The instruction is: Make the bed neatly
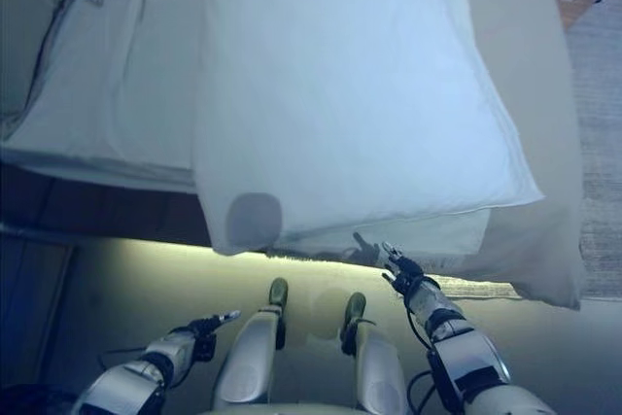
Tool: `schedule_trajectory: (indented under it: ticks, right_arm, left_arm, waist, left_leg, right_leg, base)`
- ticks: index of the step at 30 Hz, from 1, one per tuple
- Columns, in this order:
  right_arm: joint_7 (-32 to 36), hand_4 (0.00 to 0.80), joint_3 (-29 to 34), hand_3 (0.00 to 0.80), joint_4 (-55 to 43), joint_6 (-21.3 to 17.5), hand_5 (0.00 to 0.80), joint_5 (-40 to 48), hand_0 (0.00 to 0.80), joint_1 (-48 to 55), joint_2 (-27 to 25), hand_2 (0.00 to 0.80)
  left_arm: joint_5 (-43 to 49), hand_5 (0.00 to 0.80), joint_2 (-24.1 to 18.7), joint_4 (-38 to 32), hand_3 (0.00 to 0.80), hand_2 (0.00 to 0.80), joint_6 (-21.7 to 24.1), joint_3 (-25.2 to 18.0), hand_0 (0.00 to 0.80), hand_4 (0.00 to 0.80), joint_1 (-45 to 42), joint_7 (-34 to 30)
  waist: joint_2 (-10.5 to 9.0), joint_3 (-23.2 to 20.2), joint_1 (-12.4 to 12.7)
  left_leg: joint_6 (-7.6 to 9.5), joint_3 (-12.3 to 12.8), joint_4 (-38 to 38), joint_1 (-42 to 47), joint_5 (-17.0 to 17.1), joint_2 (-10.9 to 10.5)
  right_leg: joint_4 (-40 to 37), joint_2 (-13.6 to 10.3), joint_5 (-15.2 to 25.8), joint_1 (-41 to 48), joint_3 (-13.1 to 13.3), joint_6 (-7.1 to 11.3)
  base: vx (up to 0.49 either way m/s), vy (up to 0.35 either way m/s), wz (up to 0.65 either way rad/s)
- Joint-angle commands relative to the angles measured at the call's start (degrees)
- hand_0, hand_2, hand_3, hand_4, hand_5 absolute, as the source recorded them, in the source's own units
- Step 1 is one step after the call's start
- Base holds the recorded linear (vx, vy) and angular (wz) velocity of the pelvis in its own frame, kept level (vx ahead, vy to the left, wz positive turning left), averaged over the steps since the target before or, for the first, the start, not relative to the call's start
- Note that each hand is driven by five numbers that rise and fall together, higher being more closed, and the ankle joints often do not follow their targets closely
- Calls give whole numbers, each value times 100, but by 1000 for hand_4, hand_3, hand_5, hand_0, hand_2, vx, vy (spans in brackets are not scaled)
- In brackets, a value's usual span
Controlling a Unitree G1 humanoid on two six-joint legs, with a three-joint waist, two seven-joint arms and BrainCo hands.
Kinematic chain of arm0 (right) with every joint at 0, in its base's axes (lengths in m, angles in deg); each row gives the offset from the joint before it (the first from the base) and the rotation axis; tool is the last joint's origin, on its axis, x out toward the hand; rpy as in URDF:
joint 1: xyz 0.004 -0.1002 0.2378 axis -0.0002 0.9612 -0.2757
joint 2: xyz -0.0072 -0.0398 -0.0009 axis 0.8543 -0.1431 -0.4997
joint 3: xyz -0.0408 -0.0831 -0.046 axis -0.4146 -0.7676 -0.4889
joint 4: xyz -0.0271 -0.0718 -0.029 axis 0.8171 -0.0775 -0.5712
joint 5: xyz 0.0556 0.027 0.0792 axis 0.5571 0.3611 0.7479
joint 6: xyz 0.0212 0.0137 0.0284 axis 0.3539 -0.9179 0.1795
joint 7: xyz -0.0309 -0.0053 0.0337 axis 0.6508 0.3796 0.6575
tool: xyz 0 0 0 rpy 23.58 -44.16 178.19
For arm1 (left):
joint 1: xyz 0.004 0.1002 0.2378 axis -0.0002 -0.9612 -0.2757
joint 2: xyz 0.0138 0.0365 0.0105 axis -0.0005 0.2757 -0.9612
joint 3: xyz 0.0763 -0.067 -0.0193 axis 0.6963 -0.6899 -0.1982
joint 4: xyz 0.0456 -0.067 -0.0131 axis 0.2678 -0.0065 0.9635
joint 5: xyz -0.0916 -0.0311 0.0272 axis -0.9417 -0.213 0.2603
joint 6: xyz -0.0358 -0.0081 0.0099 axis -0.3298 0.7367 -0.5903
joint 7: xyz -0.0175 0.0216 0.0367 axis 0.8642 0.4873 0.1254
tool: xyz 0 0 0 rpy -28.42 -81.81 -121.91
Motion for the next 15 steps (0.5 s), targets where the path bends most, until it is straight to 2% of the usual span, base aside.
schedule_trajectory:
  ticks: [1, 7, 8, 15]
  right_arm:
    - [-58, 0, -24, 0, -136, -50, 0, 42, 0, -220, -275, 0]
    - [-14, 0, -20, 0, -161, -56, 0, -18, 0, -443, -481, 0]
    - [30, 0, -34, 0, -160, -105, 0, 2, 0, -465, -515, 0]
    - [349, 0, 54, 0, -317, -364, 0, 174, 0, -928, -886, 0]
  left_arm:
    - [-283, 0, -97, 61, 0, 0, 30, 137, 0, 0, 64, 14]
    - [-581, 0, -54, -94, 0, 0, 107, 157, 0, 0, 134, 16]
    - [-640, 0, -44, -118, 0, 0, 112, 170, 0, 0, 133, 27]
    - [-812, 0, -48, -187, 0, 0, 164, 218, 0, 0, 60, -7]
  waist:
    - [-23, 116, 41]
    - [112, 223, 54]
    - [143, 232, 65]
    - [294, 279, 129]
  left_leg:
    - [406, 25, 899, -429, -517, -350]
    - [480, 31, 1340, -954, -638, -363]
    - [469, 10, 1458, -975, -818, -352]
    - [506, -25, 1795, -1495, -858, -329]
  right_leg:
    - [93, -193, 205, -187, 233, 206]
    - [727, -249, 35, -802, 256, 139]
    - [914, -241, -149, -868, 300, 176]
    - [1494, -303, -297, -1524, 338, 106]
  base:
    - [-88, 55, 14]
    - [-52, 55, 9]
    - [24, 34, 3]
    - [-44, 10, 4]
